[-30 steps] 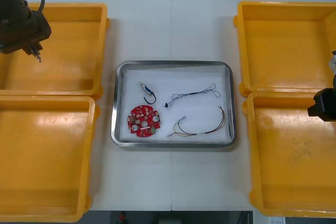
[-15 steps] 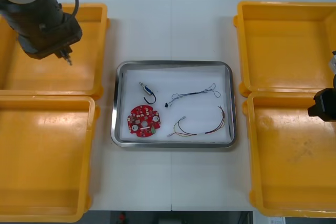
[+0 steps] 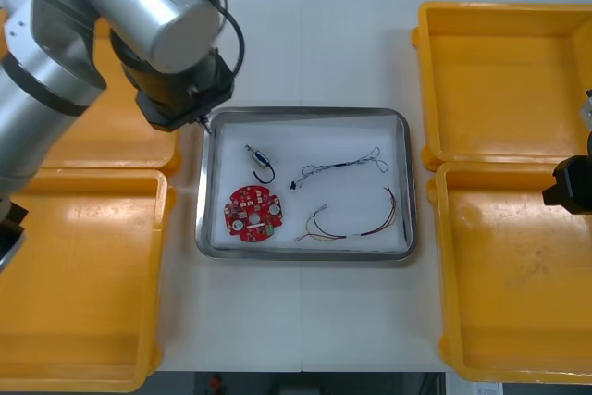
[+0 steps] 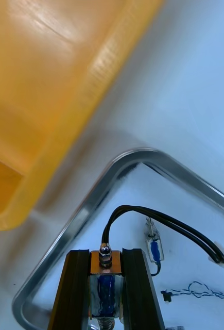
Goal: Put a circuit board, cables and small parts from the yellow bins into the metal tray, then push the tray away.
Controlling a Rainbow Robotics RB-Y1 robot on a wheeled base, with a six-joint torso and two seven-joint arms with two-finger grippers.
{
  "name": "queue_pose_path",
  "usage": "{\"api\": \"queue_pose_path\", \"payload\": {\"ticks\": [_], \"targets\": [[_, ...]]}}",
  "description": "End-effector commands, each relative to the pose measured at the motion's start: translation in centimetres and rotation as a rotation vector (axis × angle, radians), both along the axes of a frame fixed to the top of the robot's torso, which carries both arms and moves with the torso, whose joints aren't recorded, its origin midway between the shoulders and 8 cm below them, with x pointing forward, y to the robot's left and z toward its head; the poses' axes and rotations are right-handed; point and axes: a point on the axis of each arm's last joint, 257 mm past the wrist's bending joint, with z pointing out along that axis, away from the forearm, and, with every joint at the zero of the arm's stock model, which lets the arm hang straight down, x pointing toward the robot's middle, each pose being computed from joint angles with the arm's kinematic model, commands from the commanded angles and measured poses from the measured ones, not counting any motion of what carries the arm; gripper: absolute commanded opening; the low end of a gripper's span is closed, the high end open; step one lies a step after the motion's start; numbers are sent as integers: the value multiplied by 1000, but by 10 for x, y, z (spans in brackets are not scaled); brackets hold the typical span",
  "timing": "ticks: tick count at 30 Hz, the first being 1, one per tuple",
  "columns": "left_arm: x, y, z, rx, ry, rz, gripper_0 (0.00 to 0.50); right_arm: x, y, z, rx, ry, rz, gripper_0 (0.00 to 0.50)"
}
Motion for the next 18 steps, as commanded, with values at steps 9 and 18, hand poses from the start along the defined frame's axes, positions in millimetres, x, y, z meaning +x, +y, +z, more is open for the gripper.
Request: {"api": "queue_pose_path", "payload": {"ticks": [9, 18], "targets": [[-2, -112, -45, 3, -99, -95, 0, 3, -14, 18, -41, -45, -14, 500], [15, -138, -66, -77, -121, -87, 0, 3, -14, 18, -41, -45, -14, 500]]}}
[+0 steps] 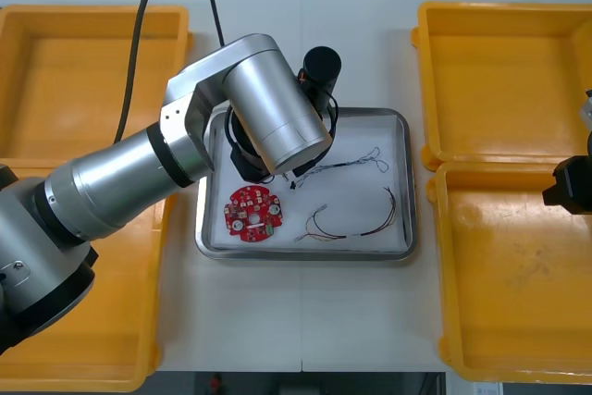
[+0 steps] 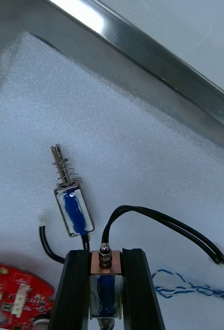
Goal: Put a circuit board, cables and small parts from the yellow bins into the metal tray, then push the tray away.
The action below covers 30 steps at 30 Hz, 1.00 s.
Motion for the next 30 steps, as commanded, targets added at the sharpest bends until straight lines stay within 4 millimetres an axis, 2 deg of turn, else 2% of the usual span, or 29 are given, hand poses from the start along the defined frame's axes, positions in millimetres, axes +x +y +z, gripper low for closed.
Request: {"api": "queue_pose_path", "payload": {"ticks": [1, 6, 19, 22, 24, 25, 26, 27, 28, 29, 30], "targets": [[17, -36, 21, -41, -75, -70, 0, 3, -14, 18, -41, -45, -14, 500], [25, -41, 19, -40, -113, -88, 0, 3, -14, 18, -41, -45, -14, 500], [21, -35, 15, -9, -93, -87, 9, 3, -14, 18, -41, -45, -14, 500], [21, -34, 15, -4, -90, -85, 102, 3, -14, 18, -41, -45, -14, 500], [21, -31, 15, 2, -91, -81, 247, 3, -14, 18, -41, -45, -14, 500], [21, -31, 15, 2, -91, -81, 247, 3, -14, 18, -41, -45, -14, 500], [21, -29, 15, 8, -90, -77, 370, 3, -14, 18, -41, -45, -14, 500], [22, -28, 16, 13, -95, -73, 426, 3, -14, 18, -41, -45, -14, 500], [23, -27, 16, 14, -98, -72, 456, 3, -14, 18, -41, -45, -14, 500], [23, -27, 16, 14, -98, -72, 456, 3, -14, 18, -41, -45, -14, 500], [24, -27, 18, 16, -104, -68, 495, 3, -14, 18, -41, -45, -14, 500]]}}
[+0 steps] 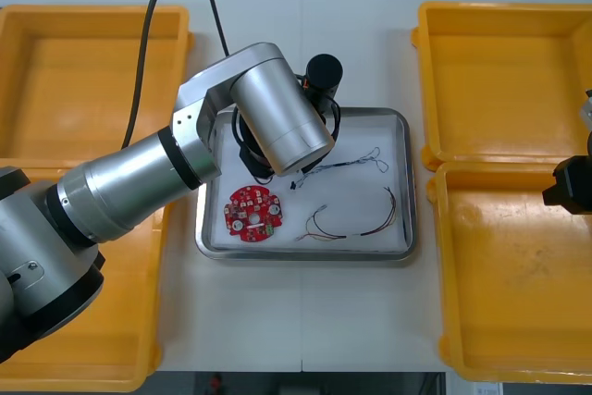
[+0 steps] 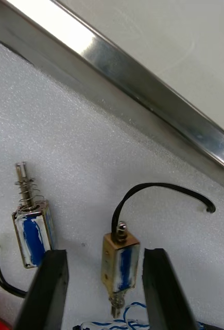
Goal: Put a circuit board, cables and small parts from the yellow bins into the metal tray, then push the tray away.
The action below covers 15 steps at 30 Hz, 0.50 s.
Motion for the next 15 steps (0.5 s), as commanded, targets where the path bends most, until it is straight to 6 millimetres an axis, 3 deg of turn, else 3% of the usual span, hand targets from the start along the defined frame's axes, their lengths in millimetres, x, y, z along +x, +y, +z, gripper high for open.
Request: {"api": "queue_pose_path", "payload": {"ticks": [1, 5, 9, 15], "targets": [[5, -19, 23, 46, -55, -79, 500, 3, -14, 18, -41, -45, -14, 500], [7, -17, 30, 42, -67, -77, 500, 3, -14, 18, -41, -45, -14, 500], [0, -10, 53, 29, -59, -64, 500, 3, -14, 18, -41, -45, -14, 500], [-17, -8, 106, -28, -33, -82, 500, 3, -14, 18, -41, -45, -14, 500]]}}
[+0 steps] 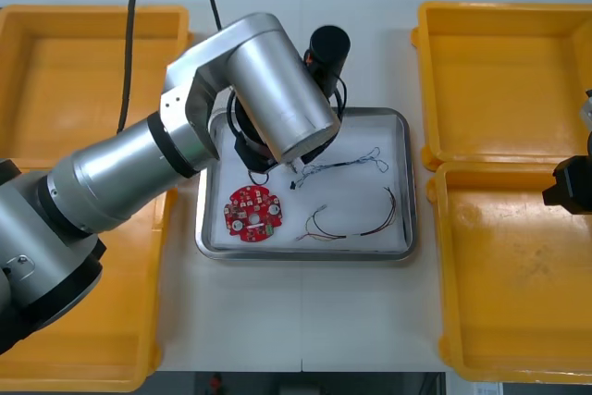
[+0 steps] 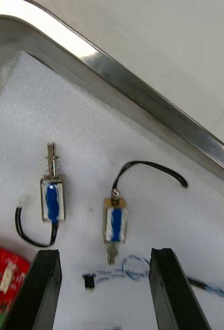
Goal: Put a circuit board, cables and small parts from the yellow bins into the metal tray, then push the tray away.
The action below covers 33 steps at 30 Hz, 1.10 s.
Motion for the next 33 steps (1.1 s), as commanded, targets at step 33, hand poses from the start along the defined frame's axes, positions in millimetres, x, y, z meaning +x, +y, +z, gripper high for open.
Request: {"api": "queue_pose_path", "payload": {"ticks": [33], "targets": [[-73, 255, 177, 162, 83, -333, 500, -21, 130, 13, -97, 39, 480, 500]]}}
